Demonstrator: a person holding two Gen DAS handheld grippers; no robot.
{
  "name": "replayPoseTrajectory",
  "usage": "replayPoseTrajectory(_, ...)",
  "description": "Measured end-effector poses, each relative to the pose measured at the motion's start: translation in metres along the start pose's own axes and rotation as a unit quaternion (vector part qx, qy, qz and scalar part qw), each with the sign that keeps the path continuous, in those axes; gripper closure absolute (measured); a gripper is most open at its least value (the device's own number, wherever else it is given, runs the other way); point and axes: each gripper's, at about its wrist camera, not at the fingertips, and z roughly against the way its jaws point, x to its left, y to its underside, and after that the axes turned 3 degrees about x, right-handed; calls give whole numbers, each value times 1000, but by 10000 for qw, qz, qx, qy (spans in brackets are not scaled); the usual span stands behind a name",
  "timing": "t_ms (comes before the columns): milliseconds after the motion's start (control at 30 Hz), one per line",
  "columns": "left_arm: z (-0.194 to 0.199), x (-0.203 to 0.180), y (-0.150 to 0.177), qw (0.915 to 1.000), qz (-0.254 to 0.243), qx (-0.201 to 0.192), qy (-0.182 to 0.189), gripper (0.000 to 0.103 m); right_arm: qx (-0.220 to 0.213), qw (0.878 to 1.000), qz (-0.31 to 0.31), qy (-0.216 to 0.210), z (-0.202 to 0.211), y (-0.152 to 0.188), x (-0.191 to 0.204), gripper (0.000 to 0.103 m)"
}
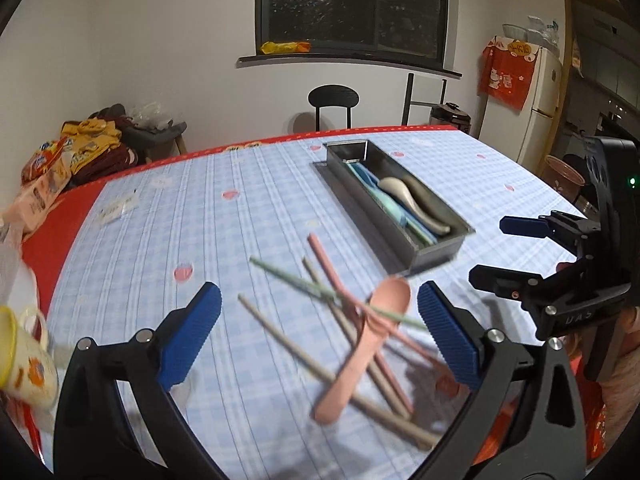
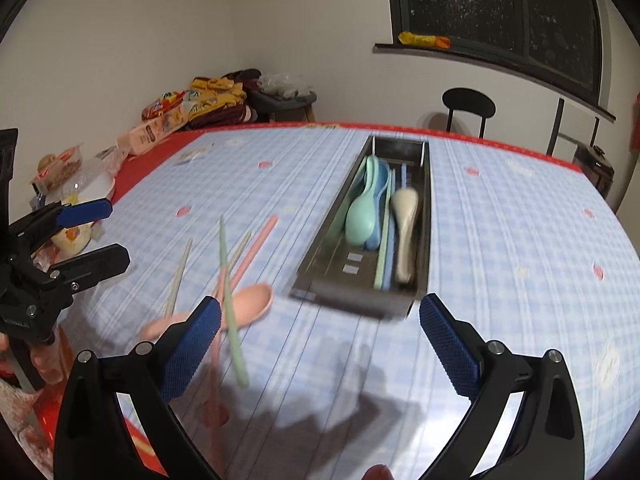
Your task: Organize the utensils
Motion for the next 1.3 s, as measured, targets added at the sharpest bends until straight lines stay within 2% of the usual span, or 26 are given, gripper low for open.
replayPoseTrajectory(267,-2,13,38,9992,305,231,-65,6,331,9993,119,-129,-7,29,19,6)
replayPoseTrajectory(633,-10,16,52,9976,553,414,-109,6,391,9982,453,24,-11,40,45,8)
replayPoseTrajectory(700,-10,14,54,9973,573,437,-102,6,454,9979,460,-12,-13,41,46,17)
replayPoseTrajectory(867,-11,8,57,9970,580,491,-113,6,474,9973,545,-87,-13,44,49,28)
replayPoseTrajectory(967,-10,7,60,9966,642,508,-129,7,465,9966,672,-92,-13,48,54,41)
replayPoseTrajectory(1033,-9,8,62,9962,706,513,-71,8,438,9964,719,-120,-12,49,55,45)
replayPoseTrajectory(1067,-9,8,64,9958,745,527,-38,13,434,9962,743,-139,-12,49,56,49)
replayPoseTrajectory(1100,-9,8,65,9956,760,547,-37,23,442,9958,787,-159,-12,50,58,54)
replayPoseTrajectory(1200,-11,12,67,9938,900,655,68,32,469,9946,906,-194,-13,51,62,66)
replayPoseTrajectory(1267,-12,13,68,9929,947,709,123,45,475,9938,969,-261,-13,52,64,70)
replayPoseTrajectory(1300,-13,13,69,9923,974,742,175,48,483,9935,979,-314,-13,53,64,75)
